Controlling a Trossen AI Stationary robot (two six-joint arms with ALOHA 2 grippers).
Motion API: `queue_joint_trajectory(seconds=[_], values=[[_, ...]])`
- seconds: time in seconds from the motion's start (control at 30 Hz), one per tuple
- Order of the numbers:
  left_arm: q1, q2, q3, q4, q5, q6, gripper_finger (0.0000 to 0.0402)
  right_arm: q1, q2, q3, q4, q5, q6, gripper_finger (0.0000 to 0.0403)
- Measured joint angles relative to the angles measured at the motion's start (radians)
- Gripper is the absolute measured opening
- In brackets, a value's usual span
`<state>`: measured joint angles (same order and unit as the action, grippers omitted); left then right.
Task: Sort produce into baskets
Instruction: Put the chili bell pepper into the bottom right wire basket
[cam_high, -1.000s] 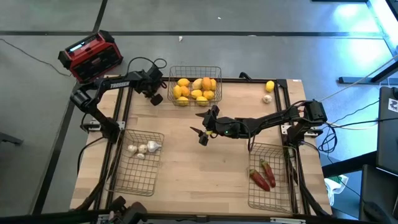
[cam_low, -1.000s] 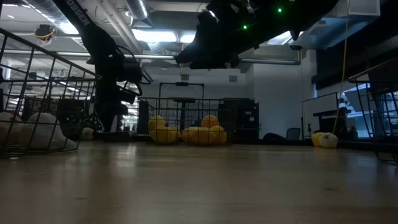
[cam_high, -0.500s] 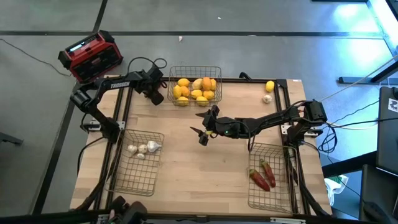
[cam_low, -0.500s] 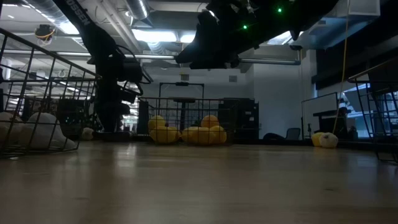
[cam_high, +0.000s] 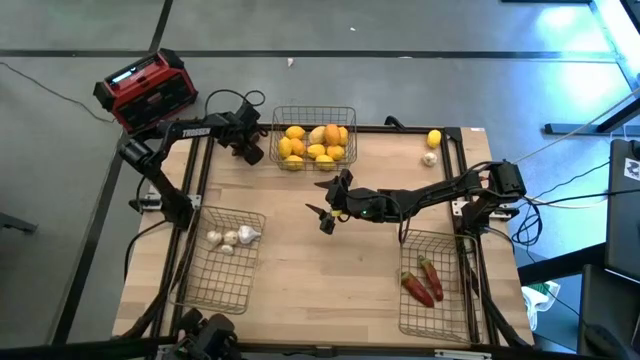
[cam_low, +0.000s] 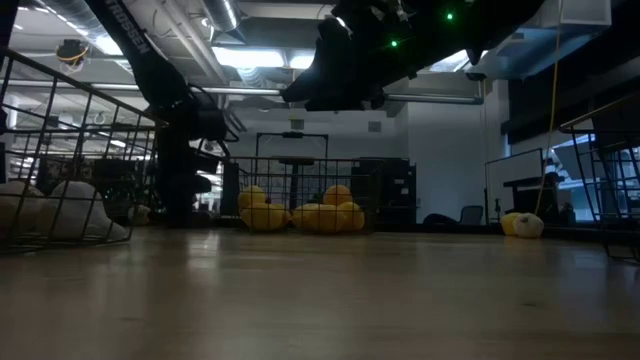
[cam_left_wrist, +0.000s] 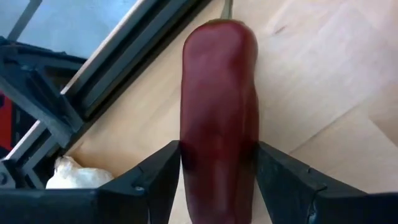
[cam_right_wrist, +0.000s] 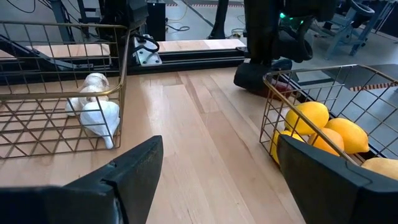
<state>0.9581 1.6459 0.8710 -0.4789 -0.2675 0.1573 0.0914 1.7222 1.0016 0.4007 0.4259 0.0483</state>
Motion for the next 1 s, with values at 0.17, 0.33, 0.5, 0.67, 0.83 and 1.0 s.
queue_joint_trajectory(seconds=[0.17, 0.33, 0.5, 0.67, 0.83, 1.0], values=[[0.0, 0.014, 0.001, 0.005, 0.007, 0.031, 0.0194, 0.0, 0.0, 0.0, 0.0, 0.0, 0.0, 0.031], [0.0, 0.016, 0.002, 0.018, 0.007, 0.04, 0.0156, 0.0, 0.0, 0.0, 0.0, 0.0, 0.0, 0.031], [-0.001, 0.015, 0.002, 0.035, 0.009, 0.026, 0.0107, 0.0, 0.0, 0.0, -0.007, 0.0, 0.0, 0.031], [-0.005, -0.023, -0.003, -0.004, 0.009, 0.017, 0.0097, 0.0, 0.0, 0.0, -0.008, 0.0, 0.0, 0.031], [-0.026, -0.116, -0.003, -0.028, -0.024, 0.001, 0.0102, 0.0, 0.0, 0.0, -0.007, 0.0, 0.0, 0.031], [-0.052, -0.248, -0.002, -0.058, -0.029, -0.019, 0.01, 0.0, 0.0, 0.0, -0.006, 0.002, -0.001, 0.031]])
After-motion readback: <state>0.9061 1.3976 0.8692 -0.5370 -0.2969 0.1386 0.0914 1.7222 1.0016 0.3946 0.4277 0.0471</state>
